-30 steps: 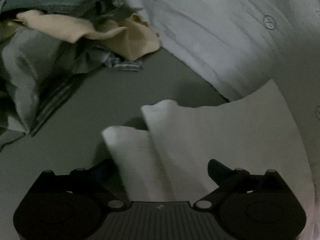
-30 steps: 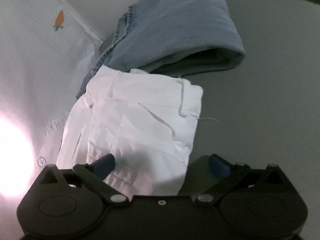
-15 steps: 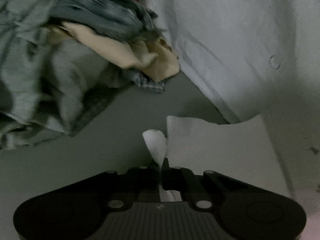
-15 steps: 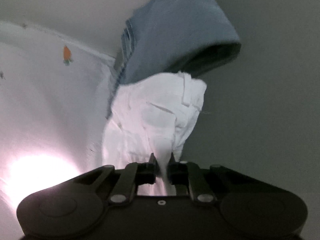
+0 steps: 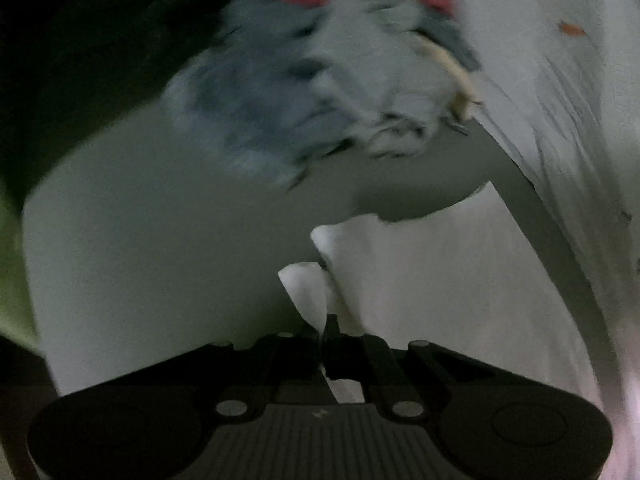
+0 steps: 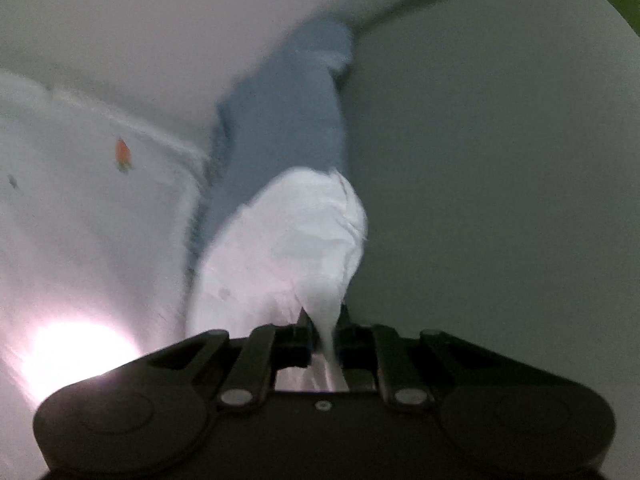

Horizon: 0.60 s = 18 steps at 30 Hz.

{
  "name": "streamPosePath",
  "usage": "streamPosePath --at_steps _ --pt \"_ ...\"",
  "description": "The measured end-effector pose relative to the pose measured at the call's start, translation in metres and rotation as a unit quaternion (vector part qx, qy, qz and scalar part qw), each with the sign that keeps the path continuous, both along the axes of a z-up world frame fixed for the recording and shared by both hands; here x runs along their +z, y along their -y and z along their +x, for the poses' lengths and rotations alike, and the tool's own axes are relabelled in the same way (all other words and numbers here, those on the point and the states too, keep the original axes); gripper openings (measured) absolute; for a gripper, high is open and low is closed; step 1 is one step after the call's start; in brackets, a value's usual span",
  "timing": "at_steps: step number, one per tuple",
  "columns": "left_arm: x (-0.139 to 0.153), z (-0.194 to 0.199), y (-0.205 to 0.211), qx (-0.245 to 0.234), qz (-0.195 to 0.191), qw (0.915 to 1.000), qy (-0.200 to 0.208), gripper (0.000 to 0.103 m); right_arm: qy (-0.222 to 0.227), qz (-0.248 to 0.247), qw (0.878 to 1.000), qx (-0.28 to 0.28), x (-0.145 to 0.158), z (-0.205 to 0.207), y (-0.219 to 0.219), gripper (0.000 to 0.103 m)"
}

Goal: Fold clothes

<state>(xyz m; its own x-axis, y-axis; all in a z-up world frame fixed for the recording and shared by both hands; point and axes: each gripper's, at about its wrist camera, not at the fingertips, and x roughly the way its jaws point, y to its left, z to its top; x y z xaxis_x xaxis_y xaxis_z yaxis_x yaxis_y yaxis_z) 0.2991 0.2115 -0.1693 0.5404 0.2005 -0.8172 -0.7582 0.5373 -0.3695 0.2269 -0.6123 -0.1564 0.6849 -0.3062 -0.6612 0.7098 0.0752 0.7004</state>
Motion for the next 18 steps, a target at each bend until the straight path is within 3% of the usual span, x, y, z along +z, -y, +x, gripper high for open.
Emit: streamPosePath --at_steps 3,6,11,15,18 --pt "0.005 -0.02 -0.008 0.034 -0.009 0.9991 0.023 0.021 -0.014 0.021 1.0 0.007 -0.008 -0.005 0.003 0.033" --pt "0.025 -0.025 -0.01 0.034 0.035 0.9979 0.042 0.025 -0.008 0.04 0.999 0.018 -0.011 -0.012 -0.003 0.053" --pt "0.036 -0.019 -0.022 0.006 0.002 0.9956 0.093 0.052 0.011 0.09 0.995 0.047 -0.028 -0.02 -0.031 0.066" --pt "0.022 0.011 -0.024 -0.034 -0.003 0.9976 0.06 0.068 0.055 0.111 0.991 0.042 -0.04 -0.032 -0.059 0.068" --pt "0.008 0.03 -0.028 -0.062 -0.006 0.9975 0.034 0.066 0.076 0.13 0.988 0.04 -0.046 -0.039 -0.072 0.068"
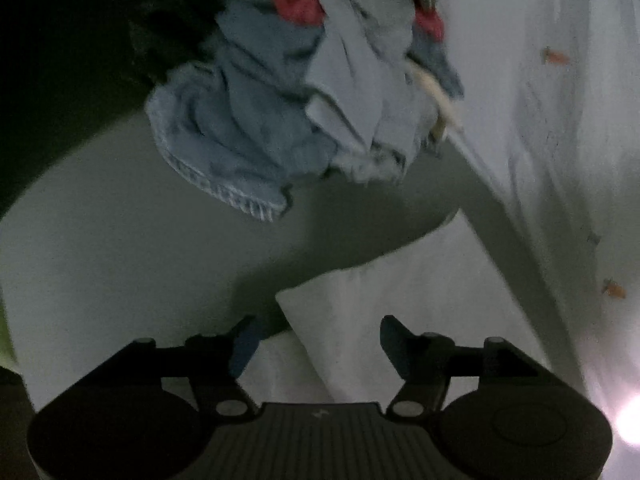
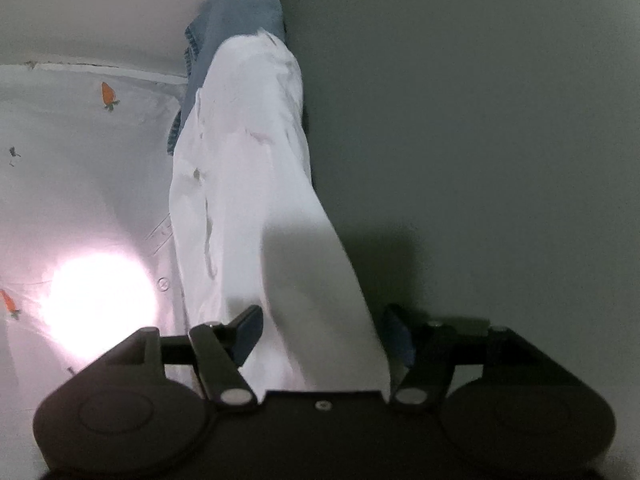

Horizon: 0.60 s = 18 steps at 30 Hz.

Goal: Fold clothes

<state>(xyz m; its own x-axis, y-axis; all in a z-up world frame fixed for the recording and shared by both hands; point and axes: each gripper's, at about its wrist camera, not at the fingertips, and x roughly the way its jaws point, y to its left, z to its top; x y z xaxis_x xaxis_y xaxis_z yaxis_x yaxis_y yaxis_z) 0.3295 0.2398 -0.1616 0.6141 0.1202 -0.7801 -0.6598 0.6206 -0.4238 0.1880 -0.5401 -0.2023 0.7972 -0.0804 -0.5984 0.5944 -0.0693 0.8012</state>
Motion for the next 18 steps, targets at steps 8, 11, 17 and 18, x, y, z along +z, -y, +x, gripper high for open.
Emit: streamPosePath --at_steps 8,11,17,18 --pt "0.029 0.014 0.025 -0.05 0.106 0.9929 -0.021 0.007 0.013 0.02 1.0 -0.009 -0.002 -0.032 -0.017 0.069" --pt "0.066 -0.004 0.04 -0.065 0.14 0.9879 0.014 0.006 0.024 0.032 0.999 -0.022 -0.006 -0.039 -0.019 0.069" --pt "0.079 -0.027 0.039 -0.069 0.169 0.9832 0.008 0.007 0.006 0.005 1.0 0.009 0.0 -0.039 -0.02 0.069" --pt "0.06 -0.025 0.036 -0.073 0.17 0.9824 -0.021 0.007 0.0 -0.007 1.0 0.02 0.002 -0.037 -0.021 0.069"
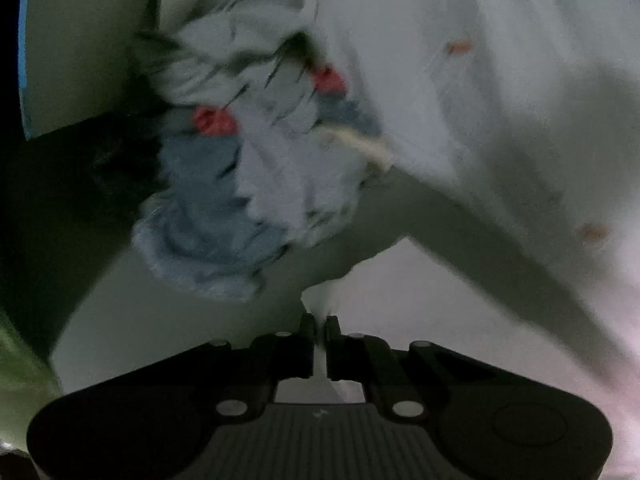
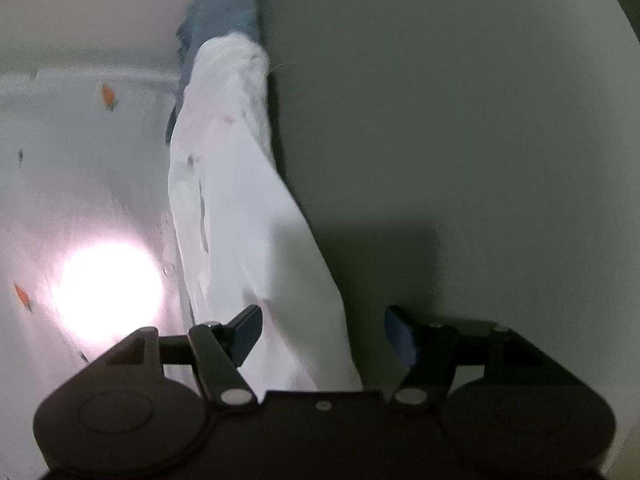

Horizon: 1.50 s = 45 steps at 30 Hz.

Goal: Fold clothes

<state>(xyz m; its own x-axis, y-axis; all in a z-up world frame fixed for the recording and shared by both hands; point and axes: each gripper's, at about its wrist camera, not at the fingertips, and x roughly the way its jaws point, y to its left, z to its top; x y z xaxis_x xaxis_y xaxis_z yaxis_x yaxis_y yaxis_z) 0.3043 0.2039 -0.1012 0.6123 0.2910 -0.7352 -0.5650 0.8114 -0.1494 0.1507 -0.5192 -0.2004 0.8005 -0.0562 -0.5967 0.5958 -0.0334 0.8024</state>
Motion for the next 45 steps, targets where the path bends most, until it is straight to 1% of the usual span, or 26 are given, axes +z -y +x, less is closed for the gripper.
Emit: streamPosePath --at_steps 2,3,4,5,6,7,8,9,10,13,14,15,18,20,21,23,24,26,27,29,32,34,35,36,40,45 --pt "-0.036 0.004 -0.004 -0.011 0.005 0.9982 -0.059 0.009 -0.012 -0.029 0.999 0.026 0.006 0.005 -0.002 0.071" --pt "-0.051 0.006 -0.005 -0.018 0.011 0.9963 -0.083 0.015 -0.027 -0.053 0.997 0.046 0.012 0.009 -0.004 0.075" --pt "-0.058 0.005 -0.004 -0.018 0.019 0.9949 -0.098 0.019 -0.045 -0.081 0.993 0.069 0.018 0.014 -0.007 0.077" --pt "-0.061 0.004 -0.003 -0.015 0.026 0.9939 -0.106 0.02 -0.062 -0.108 0.988 0.092 0.025 0.019 -0.009 0.084" --pt "-0.059 0.002 -0.001 -0.01 0.031 0.9938 -0.106 0.025 -0.089 -0.148 0.978 0.116 0.034 0.024 -0.014 0.09" --pt "-0.055 0.0 0.0 -0.004 0.035 0.9942 -0.101 0.035 -0.117 -0.198 0.963 0.14 0.044 0.027 -0.02 0.091" --pt "-0.054 0.001 0.003 -0.007 0.041 0.994 -0.101 0.042 -0.139 -0.243 0.946 0.16 0.051 0.03 -0.026 0.092" --pt "-0.054 0.003 0.007 -0.015 0.048 0.9934 -0.104 0.053 -0.161 -0.296 0.923 0.185 0.059 0.034 -0.034 0.092" --pt "-0.054 0.005 0.01 -0.023 0.055 0.9926 -0.106 0.06 -0.178 -0.337 0.901 0.207 0.063 0.036 -0.043 0.092" --pt "-0.055 0.012 0.021 -0.048 0.076 0.9896 -0.113 0.064 -0.221 -0.437 0.824 0.286 0.064 0.045 -0.071 0.092" --pt "-0.058 0.015 0.025 -0.056 0.082 0.9879 -0.12 0.065 -0.229 -0.459 0.801 0.308 0.062 0.045 -0.08 0.093" --pt "-0.062 0.018 0.029 -0.064 0.087 0.9857 -0.129 0.068 -0.237 -0.485 0.772 0.335 0.059 0.053 -0.085 0.093" --pt "-0.073 0.027 0.039 -0.08 0.103 0.9796 -0.153 0.073 -0.251 -0.546 0.693 0.398 0.044 0.05 -0.124 0.093" --pt "-0.079 0.032 0.041 -0.083 0.112 0.9767 -0.163 0.078 -0.254 -0.574 0.65 0.429 0.038 0.055 -0.143 0.093" --pt "-0.08 0.033 0.041 -0.081 0.116 0.9761 -0.165 0.083 -0.256 -0.59 0.631 0.434 0.036 0.058 -0.15 0.093" --pt "-0.082 0.036 0.04 -0.077 0.12 0.9753 -0.168 0.087 -0.261 -0.624 0.593 0.437 0.033 0.062 -0.162 0.094" --pt "-0.082 0.036 0.038 -0.075 0.118 0.9758 -0.169 0.088 -0.257 -0.63 0.59 0.435 0.034 0.065 -0.163 0.094" --pt "-0.082 0.036 0.034 -0.071 0.111 0.9768 -0.168 0.092 -0.243 -0.638 0.592 0.429 0.039 0.072 -0.162 0.094" --pt "-0.082 0.035 0.032 -0.07 0.108 0.9775 -0.167 0.095 -0.23 -0.639 0.603 0.418 0.046 0.074 -0.159 0.094" --pt "-0.082 0.034 0.029 -0.066 0.099 0.9795 -0.163 0.096 -0.2 -0.638 0.633 0.389 0.064 0.074 -0.153 0.094" --pt "-0.084 0.033 0.024 -0.057 0.084 0.9822 -0.158 0.099 -0.15 -0.619 0.702 0.319 0.093 0.084 -0.14 0.094" --pt "-0.085 0.034 0.022 -0.053 0.081 0.9825 -0.159 0.102 -0.131 -0.593 0.739 0.292 0.106 0.094 -0.126 0.095" --pt "-0.086 0.034 0.021 -0.053 0.081 0.9824 -0.16 0.103 -0.13 -0.588 0.745 0.288 0.108 0.098 -0.123 0.095" --pt "-0.086 0.034 0.02 -0.054 0.08 0.9824 -0.16 0.103 -0.133 -0.586 0.746 0.287 0.108 0.101 -0.122 0.095" --pt "-0.087 0.032 0.018 -0.054 0.071 0.9837 -0.156 0.103 -0.177 -0.605 0.711 0.311 0.092 0.091 -0.129 0.095" --pt "-0.088 0.032 0.018 -0.047 0.072 0.9842 -0.155 0.103 -0.214 -0.573 0.705 0.36 0.055 0.049 -0.141 0.095"
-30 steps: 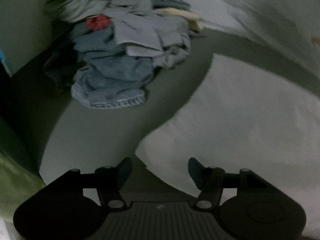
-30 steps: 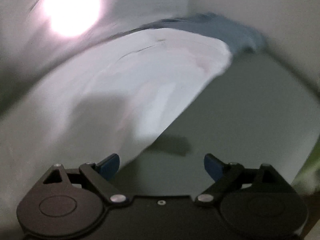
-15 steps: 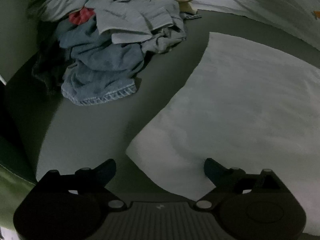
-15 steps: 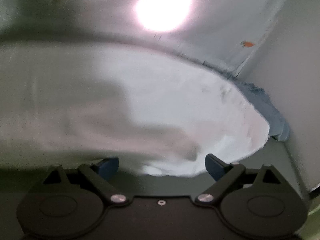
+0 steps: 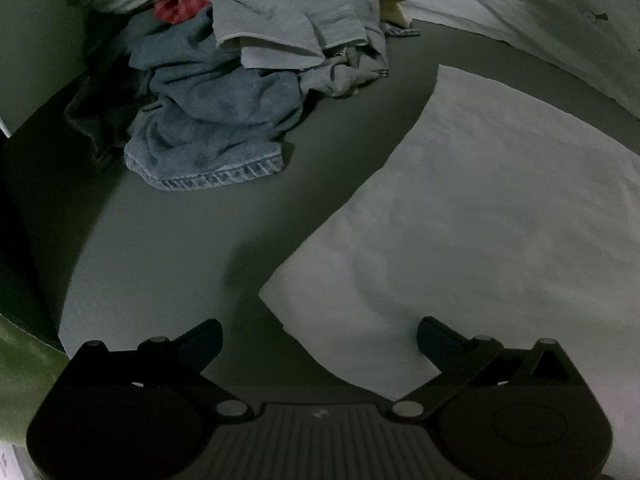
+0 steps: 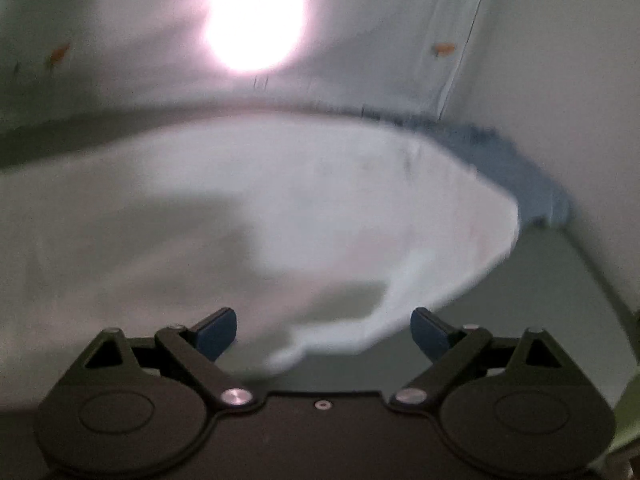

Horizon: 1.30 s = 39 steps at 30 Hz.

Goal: Fold clothes

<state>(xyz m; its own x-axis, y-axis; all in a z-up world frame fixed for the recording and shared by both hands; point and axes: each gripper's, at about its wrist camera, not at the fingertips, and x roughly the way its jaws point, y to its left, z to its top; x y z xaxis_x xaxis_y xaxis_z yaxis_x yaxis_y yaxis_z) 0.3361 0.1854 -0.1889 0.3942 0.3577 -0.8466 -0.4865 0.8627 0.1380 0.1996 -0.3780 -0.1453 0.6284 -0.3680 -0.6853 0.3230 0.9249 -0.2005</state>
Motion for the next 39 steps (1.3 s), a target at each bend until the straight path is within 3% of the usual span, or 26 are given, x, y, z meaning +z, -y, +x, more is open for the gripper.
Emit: streamPosePath --at_steps 5,11,17,20,25,29,32,36,39 --pt "0.002 0.004 0.007 -0.018 0.029 0.9994 -0.012 0.103 -0.04 -0.009 0.998 0.044 -0.021 -0.004 -0.02 0.095" --pt "0.003 0.007 0.008 -0.033 0.044 0.9982 -0.024 0.103 -0.054 -0.058 0.988 0.13 -0.023 0.014 -0.055 0.095" --pt "0.002 0.006 0.013 -0.035 0.055 0.9976 -0.022 0.103 -0.095 -0.037 0.977 0.187 -0.024 0.004 -0.063 0.098" --pt "0.001 0.006 0.021 -0.047 0.083 0.9952 -0.022 0.103 -0.074 -0.05 0.984 0.157 -0.028 0.002 -0.067 0.103" --pt "0.001 0.007 0.028 -0.062 0.111 0.9916 -0.024 0.103 -0.035 -0.032 0.997 0.067 -0.027 0.015 -0.062 0.102" --pt "0.001 0.008 0.027 -0.068 0.114 0.9908 -0.024 0.103 0.025 -0.021 0.999 0.029 -0.008 0.023 -0.049 0.101" --pt "-0.002 0.008 0.035 -0.078 0.14 0.9868 -0.025 0.103 0.058 0.02 0.998 0.018 0.009 0.036 -0.038 0.101" --pt "-0.003 0.009 0.044 -0.093 0.168 0.9808 -0.031 0.103 0.049 0.016 0.998 0.024 0.012 0.043 -0.037 0.101" --pt "-0.003 0.009 0.042 -0.086 0.162 0.9827 -0.027 0.103 0.022 0.02 0.999 0.019 0.0 0.028 -0.038 0.101"
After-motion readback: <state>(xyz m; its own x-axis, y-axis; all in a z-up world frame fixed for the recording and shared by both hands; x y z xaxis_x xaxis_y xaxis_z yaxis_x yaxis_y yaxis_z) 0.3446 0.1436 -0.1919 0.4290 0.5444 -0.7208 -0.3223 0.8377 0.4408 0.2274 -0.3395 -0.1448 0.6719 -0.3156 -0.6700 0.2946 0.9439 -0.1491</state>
